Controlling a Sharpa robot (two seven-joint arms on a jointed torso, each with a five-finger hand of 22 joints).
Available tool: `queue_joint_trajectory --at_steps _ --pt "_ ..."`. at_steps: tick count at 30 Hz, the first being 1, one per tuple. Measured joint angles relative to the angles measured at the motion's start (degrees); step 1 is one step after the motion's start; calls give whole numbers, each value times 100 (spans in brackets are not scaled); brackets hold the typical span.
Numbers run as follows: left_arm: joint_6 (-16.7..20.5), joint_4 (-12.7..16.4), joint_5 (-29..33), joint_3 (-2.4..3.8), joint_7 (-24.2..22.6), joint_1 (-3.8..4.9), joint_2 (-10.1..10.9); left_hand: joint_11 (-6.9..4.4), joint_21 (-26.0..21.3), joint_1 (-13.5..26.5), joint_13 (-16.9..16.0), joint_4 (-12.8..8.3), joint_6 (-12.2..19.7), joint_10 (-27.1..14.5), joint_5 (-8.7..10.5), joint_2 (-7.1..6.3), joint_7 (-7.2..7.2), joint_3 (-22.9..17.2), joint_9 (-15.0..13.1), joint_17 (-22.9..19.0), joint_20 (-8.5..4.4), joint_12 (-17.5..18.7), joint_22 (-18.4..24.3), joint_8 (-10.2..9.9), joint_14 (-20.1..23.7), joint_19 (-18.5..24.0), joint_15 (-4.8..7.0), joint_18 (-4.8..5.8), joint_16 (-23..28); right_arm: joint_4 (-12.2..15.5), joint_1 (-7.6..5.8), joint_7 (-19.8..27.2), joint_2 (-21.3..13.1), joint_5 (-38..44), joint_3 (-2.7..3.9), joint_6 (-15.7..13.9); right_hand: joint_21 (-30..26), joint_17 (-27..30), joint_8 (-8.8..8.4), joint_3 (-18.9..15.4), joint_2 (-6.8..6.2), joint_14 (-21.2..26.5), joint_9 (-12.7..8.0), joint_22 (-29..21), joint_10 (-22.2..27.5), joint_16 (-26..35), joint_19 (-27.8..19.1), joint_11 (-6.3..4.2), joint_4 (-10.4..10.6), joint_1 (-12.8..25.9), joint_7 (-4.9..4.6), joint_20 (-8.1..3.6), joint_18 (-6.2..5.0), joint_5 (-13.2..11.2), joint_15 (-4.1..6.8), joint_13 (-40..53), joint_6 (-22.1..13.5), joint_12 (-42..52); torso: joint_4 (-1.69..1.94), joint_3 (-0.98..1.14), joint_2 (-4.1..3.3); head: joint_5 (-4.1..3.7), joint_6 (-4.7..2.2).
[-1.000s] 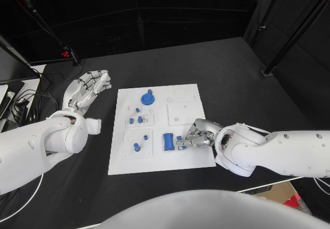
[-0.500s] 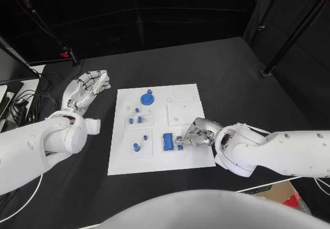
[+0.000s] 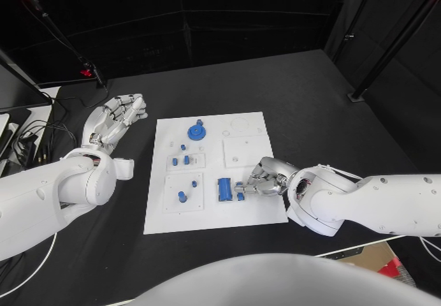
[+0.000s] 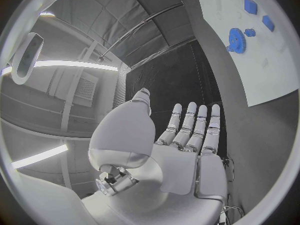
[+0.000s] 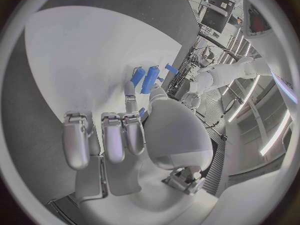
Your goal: Assemble the parts on the task board
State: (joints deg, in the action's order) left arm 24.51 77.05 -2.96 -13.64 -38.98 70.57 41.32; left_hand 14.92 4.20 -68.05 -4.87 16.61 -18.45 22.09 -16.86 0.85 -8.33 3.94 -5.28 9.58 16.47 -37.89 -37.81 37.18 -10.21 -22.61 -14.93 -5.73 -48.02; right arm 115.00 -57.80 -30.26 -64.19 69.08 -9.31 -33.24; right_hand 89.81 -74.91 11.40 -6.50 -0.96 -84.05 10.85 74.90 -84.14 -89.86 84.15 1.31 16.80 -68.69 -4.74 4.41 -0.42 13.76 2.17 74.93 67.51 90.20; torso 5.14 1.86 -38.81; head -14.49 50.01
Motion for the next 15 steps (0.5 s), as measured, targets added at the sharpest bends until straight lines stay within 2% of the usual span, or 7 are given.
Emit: queue_joint_trajectory --at_steps 2,6,8,12,15 --pt "0 0 0 0 0 0 -1 0 0 0 0 0 0 0 0 0 0 0 0 0 0 0 0 0 0 0 0 0 0 -2 0 0 -33 -7 0 10 0 0 111 -27 -64 14 89 0 20 0 -22 -20 -15 -64 18 -22 -1 -113 14 0 -18 0 3 2 0 -1 0" --pt "0 1 0 0 0 0 1 0 0 0 0 0 0 0 0 0 0 0 0 0 0 0 0 0 0 0 0 0 0 12 0 -10 -94 -10 0 111 0 0 380 -44 -238 14 318 0 20 0 -21 -62 3 -206 56 -63 -1 -616 56 0 -56 0 4 4 1 20 0" --pt "0 0 0 0 0 0 1 0 0 0 0 0 0 0 0 0 0 0 -1 0 0 0 0 0 0 0 0 0 0 17 0 -16 -107 -10 0 186 0 0 493 -41 -331 0 422 0 20 0 -21 -62 6 -209 83 -63 -1 -774 82 0 -83 0 3 4 0 21 0" --pt "0 -3 0 0 0 0 0 0 0 0 -1 0 0 0 0 0 0 0 0 0 0 0 0 0 0 0 0 0 0 19 0 -27 -102 -9 0 349 0 0 659 23 -403 0 584 0 20 0 -12 -102 4 -264 109 -96 0 -879 82 0 -109 0 -2 2 0 11 0" --pt "0 -6 0 0 0 0 -9 0 0 0 -1 0 0 0 0 0 0 0 0 0 0 0 0 0 0 0 0 0 0 -2 0 -35 -67 -6 -1 446 0 0 760 55 -402 13 680 0 21 0 -20 -102 16 -263 135 -103 0 -927 96 0 -136 0 -4 2 1 2 0"
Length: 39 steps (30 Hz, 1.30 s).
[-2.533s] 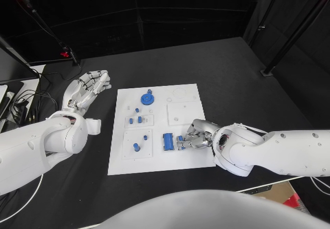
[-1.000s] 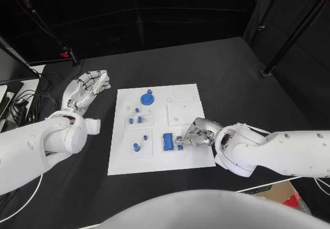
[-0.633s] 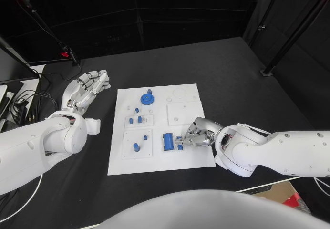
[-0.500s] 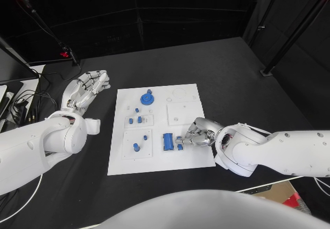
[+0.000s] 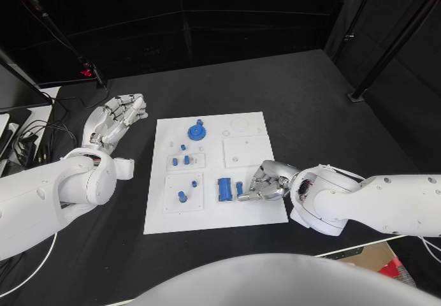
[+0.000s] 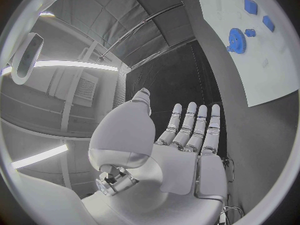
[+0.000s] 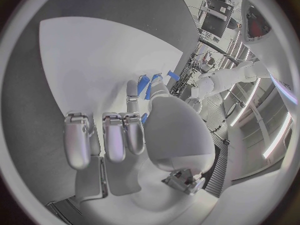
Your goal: Assemble the parts on the task board
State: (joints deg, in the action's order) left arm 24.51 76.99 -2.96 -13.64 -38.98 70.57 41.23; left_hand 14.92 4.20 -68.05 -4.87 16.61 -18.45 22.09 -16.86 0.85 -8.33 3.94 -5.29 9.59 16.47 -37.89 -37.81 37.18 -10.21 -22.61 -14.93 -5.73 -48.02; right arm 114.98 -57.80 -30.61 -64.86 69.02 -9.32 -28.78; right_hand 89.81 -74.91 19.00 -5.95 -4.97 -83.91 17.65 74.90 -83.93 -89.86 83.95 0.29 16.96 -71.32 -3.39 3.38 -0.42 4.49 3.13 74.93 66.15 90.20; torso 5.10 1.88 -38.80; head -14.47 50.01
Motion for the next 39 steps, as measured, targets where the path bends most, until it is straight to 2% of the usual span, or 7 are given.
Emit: queue_joint_trajectory --at_steps 4,13,24,29,31,33,39 --pt "0 -2 0 0 0 0 -3 0 0 0 0 0 0 0 0 0 0 0 0 0 0 0 0 0 0 0 0 0 0 -40 0 -11 39 4 0 75 0 0 82 39 4 7 107 0 -21 0 0 -20 -6 -4 27 0 0 0 7 0 -32 0 0 0 0 -5 0" --pt "-1 -3 0 0 0 0 -5 0 0 0 0 0 0 0 0 0 0 0 0 0 0 0 0 0 0 0 0 0 0 -139 0 -46 110 13 0 130 0 0 269 85 245 -14 330 0 0 0 0 -41 -20 -91 17 0 0 52 27 0 -203 0 3 1 0 -3 0" --pt "-2 -3 0 0 0 -1 -6 -20 0 -31 12 17 0 -20 0 31 0 17 9 -22 0 -32 0 25 -21 0 21 0 -23 -174 -1 -117 173 25 3 243 0 0 361 56 386 -14 484 0 1 0 0 -40 -47 -160 20 1 0 251 27 0 -369 0 3 -1 2 -1 0" --pt "-1 0 0 0 0 -1 0 -20 0 -31 11 17 0 -20 0 31 0 17 9 -28 0 -32 0 25 -21 0 21 0 -23 -156 -15 -161 199 50 21 416 0 0 454 79 372 -13 586 0 1 0 11 -40 -144 -531 47 -11 0 517 27 0 -437 0 5 -1 3 -2 0" --pt "-1 3 0 0 0 -1 3 -20 0 -31 11 17 0 -20 0 31 0 17 10 -28 0 -32 0 24 -21 0 21 0 -23 -156 -18 -192 206 64 16 484 0 0 486 124 425 -13 626 0 1 0 20 -40 -222 -745 50 -20 0 558 26 0 -441 0 5 -1 3 -2 0" --pt "-1 2 0 0 0 -1 4 -20 0 -31 14 17 0 -20 0 31 0 17 9 -28 0 -32 0 24 -21 0 21 0 -23 -161 -9 -219 206 73 7 526 0 0 496 125 456 -13 647 0 1 0 20 -40 -223 -787 51 -20 0 562 26 0 -440 0 5 -1 3 -2 0" --pt "-1 2 0 0 0 -1 5 -20 0 -31 16 17 0 -20 0 31 0 17 9 -28 0 -32 0 24 -21 0 21 0 -23 -156 -8 -220 204 96 9 523 0 1 524 125 417 -13 670 0 -21 0 20 -62 -223 -826 73 -20 0 562 26 0 -463 0 5 -1 3 -2 0"
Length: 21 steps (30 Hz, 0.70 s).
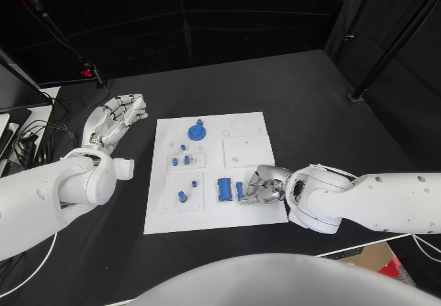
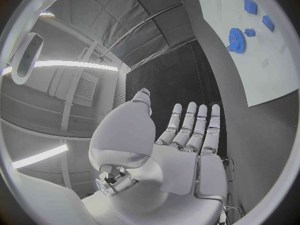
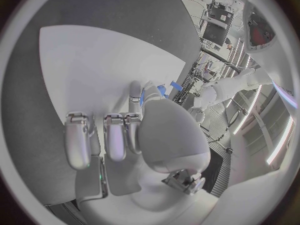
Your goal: Assemble the parts on the task board
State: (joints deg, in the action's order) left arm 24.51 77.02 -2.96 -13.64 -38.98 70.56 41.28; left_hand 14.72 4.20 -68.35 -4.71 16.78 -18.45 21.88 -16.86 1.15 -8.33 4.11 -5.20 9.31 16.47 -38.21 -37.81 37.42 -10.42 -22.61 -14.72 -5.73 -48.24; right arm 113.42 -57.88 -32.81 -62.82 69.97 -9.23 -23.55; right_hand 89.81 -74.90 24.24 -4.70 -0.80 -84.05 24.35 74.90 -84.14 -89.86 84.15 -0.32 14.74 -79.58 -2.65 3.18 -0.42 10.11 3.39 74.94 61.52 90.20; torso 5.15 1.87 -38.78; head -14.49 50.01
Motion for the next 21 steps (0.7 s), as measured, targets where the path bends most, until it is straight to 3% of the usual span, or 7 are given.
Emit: queue_joint_trajectory --at_steps 6,13,17,19,21 --pt "0 0 0 0 0 0 4 0 0 0 0 0 0 0 0 0 0 0 0 0 0 0 0 0 0 0 0 0 0 13 7 95 -45 5 -7 -156 0 0 10 -40 -18 0 25 0 0 0 -20 0 40 -26 0 -19 0 21 0 0 0 0 -2 0 -1 -5 0" --pt "-1 2 0 0 0 -2 7 0 0 0 6 0 0 0 0 0 0 0 8 -12 0 -23 -9 -1 0 0 0 0 -22 72 9 586 -312 -103 -8 -736 0 -4 54 -190 -368 0 91 0 0 0 -20 1 190 324 -42 -19 0 89 0 0 -43 0 -3 2 -2 34 0" --pt "-1 -3 0 0 0 -11 3 0 0 0 11 -13 0 0 0 0 0 18 9 -22 0 -23 -18 20 0 0 0 0 -22 84 -63 1298 -513 -485 -11 -1218 0 -4 54 -187 -448 0 91 0 0 0 -20 1 194 406 -98 -19 0 120 0 0 -125 0 -4 4 0 42 0" --pt "0 -5 0 0 0 -19 -4 5 0 0 23 8 0 -5 0 0 0 39 22 -38 0 -23 -18 20 0 0 0 0 -22 -39 -178 1942 -511 -907 -9 -1417 -13 -4 6 -132 -376 0 89 0 14 0 -20 15 199 456 -127 -19 0 256 0 0 -298 0 -4 6 3 42 0" --pt "1 -7 0 0 0 -30 -7 20 0 0 33 -8 0 -23 0 0 0 55 24 -59 0 -23 -18 24 0 0 0 0 -22 -229 -256 2587 -456 -1320 1 -1498 -278 -4 -90 -125 -252 9 55 0 20 0 -11 107 192 395 -219 22 0 403 -97 0 -576 0 -4 5 7 73 0"
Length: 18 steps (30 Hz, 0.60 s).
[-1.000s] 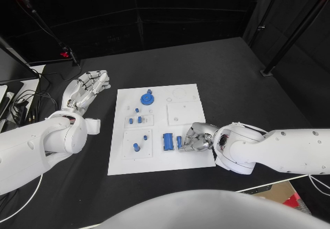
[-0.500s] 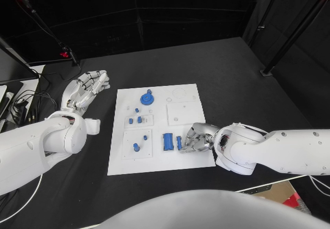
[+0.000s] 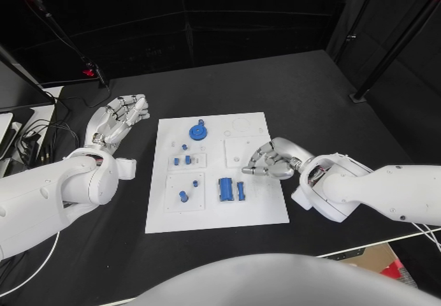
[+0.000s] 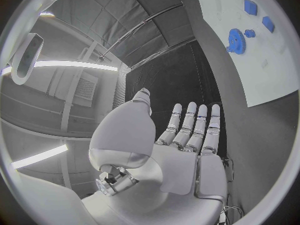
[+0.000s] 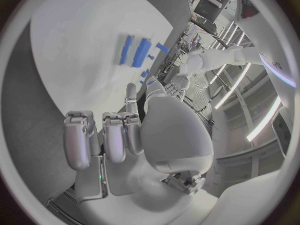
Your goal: Assemble the parts on the task board
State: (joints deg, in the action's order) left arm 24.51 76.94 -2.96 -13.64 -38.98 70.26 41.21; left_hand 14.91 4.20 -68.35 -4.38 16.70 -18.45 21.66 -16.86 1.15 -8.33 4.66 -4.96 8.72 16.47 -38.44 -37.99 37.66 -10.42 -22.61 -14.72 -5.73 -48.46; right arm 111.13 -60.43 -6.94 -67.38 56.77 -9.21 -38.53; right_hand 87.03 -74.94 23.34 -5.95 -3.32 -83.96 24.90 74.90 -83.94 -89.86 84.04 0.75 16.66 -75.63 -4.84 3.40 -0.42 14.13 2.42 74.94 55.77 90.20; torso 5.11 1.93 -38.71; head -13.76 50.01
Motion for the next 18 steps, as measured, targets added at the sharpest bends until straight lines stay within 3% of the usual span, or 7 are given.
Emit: queue_joint_trajectory --at_steps 3,5,7,10,13,15,18 --pt "2 -10 0 0 0 -20 -10 -21 0 -23 23 6 -37 -21 0 23 -6 40 0 -50 0 -33 0 85 0 0 0 0 0 -313 -51 898 137 -563 1 -27 -1005 0 -31 -85 109 -5 -116 0 -7 22 -565 185 -18 -111 -189 187 -288 1 -220 0 -430 -8 -2 -3 3 44 0" --pt "2 -13 0 0 0 -42 -25 -21 0 -23 26 6 -52 -21 0 23 -10 40 7 -74 0 -33 0 85 0 0 0 0 0 -596 -78 1680 291 -1091 -2 -16 -2221 0 -125 -215 122 350 -220 2 242 795 -1643 300 -20 -36 -261 282 -554 1 -308 0 -773 -642 -4 -4 8 72 0" --pt "3 -13 0 0 0 -58 -35 -21 0 -22 40 8 -52 -63 0 23 -10 76 20 -97 4 -33 10 85 13 4 0 0 0 -812 -94 2294 439 -1555 -3 18 -3806 907 -236 -356 185 2201 -331 -204 2429 2630 -3071 331 -80 253 -308 369 -811 24 -378 -476 -1247 -2649 -5 -1 10 104 0" --pt "10 -14 0 0 0 -77 -38 5 0 -6 53 13 -52 -143 0 35 -10 117 52 -156 31 -34 60 85 124 31 -15 0 -17 -1111 -111 3140 694 -2251 -1 84 -4956 2029 -325 -435 -9 3922 -421 -667 4282 4443 -4045 678 -20 798 -284 557 -802 159 -757 -1632 -1932 -4991 -14 3 10 169 0" --pt "18 -14 0 0 0 -109 -42 10 0 47 60 23 -52 -212 0 20 -10 150 74 -186 31 -33 67 85 147 31 2 0 -24 -1352 -112 3729 920 -2805 -1 156 -5975 2771 -325 -434 -767 5064 -432 -1257 5287 5518 -4996 1141 47 1381 -359 784 -570 526 -1222 -2472 -2591 -6128 -22 7 10 230 0" --pt "18 -20 1 0 0 -128 -54 10 0 57 60 23 -51 -212 0 10 -10 150 74 -191 31 -33 67 85 147 31 2 0 -41 -1470 -113 3971 1031 -3066 -2 201 -6369 3012 -384 -656 -1055 5612 -435 -1489 5762 5914 -5412 1163 29 1590 -306 851 -526 630 -1268 -2727 -2955 -6503 -22 13 10 265 0" --pt "18 -33 1 0 0 -157 -81 10 0 57 60 23 -52 -212 0 10 -10 150 74 -199 31 -60 58 85 167 31 -18 0 -66 -1641 -113 4228 1184 -3387 -3 263 -7103 3316 -421 -773 -1307 6689 -416 -1945 6721 6514 -6319 864 74 1923 -100 981 -350 672 -1039 -3038 -3525 -7058 -13 20 13 330 0"
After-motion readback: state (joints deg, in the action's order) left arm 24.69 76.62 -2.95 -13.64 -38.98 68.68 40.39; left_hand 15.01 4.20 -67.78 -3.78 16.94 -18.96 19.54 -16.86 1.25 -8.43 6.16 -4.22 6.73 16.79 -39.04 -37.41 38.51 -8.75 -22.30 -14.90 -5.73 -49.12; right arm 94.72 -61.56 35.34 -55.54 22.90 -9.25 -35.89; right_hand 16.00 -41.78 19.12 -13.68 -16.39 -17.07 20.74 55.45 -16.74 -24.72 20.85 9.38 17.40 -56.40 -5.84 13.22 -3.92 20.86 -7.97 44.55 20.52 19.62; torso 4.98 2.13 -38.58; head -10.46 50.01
